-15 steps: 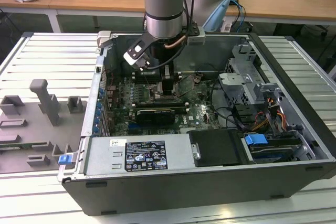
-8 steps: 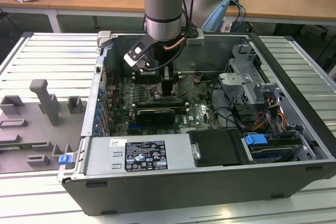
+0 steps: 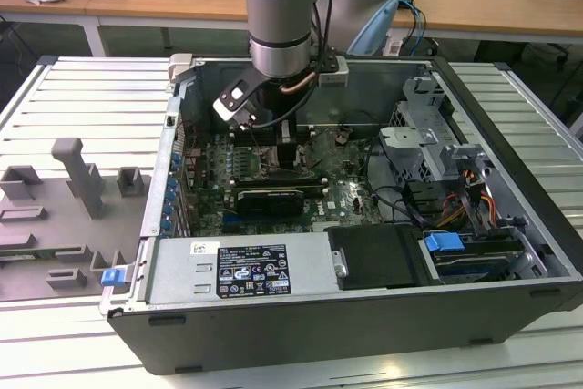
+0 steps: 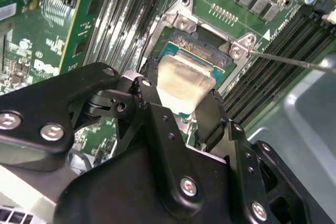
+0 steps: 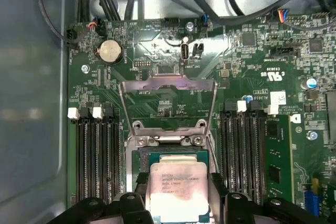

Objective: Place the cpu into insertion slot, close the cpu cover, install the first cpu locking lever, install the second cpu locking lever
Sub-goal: 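Place the cpu into insertion slot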

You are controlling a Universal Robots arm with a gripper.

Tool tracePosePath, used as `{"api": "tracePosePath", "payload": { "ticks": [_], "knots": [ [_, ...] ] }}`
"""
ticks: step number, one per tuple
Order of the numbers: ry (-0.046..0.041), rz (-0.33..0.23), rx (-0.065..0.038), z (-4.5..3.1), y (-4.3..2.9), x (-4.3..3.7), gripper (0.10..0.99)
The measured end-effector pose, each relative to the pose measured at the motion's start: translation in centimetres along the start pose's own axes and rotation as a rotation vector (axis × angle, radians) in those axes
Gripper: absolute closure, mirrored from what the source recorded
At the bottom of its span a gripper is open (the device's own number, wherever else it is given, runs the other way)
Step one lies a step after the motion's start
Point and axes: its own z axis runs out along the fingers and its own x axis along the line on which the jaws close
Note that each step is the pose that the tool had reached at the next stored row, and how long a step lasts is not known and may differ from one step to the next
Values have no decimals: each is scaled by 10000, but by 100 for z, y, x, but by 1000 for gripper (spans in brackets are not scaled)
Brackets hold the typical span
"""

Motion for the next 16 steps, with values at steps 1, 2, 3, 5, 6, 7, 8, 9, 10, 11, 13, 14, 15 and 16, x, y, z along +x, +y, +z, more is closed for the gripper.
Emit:
{"api": "tracePosePath", "payload": {
  "ticks": [1, 2, 3, 5, 6, 7, 8, 9, 10, 11, 13, 14, 15, 16],
  "knots": [
    [7, -77, 4, 15, -11, 6, 557],
    [19, -204, 8, 27, -12, 12, 557],
    [20, -216, 8, 30, -13, 14, 557],
    [19, -209, 9, 37, -14, 18, 557],
    [17, -184, 8, 41, -15, 22, 557],
    [13, -133, 5, 45, -15, 26, 557],
    [8, -73, 3, 50, -15, 30, 557],
    [3, -24, 2, 55, -16, 38, 557],
    [0, -7, 1, 61, -16, 46, 557],
    [2, -3, -1, 70, -17, 50, 557],
    [-1, -2, 2, 86, -19, 60, 557],
    [0, -3, 1, 94, -20, 65, 557],
    [1, -4, 1, 105, -19, 69, 557],
    [1, -4, 1, 110, -19, 70, 557]
  ]
}}
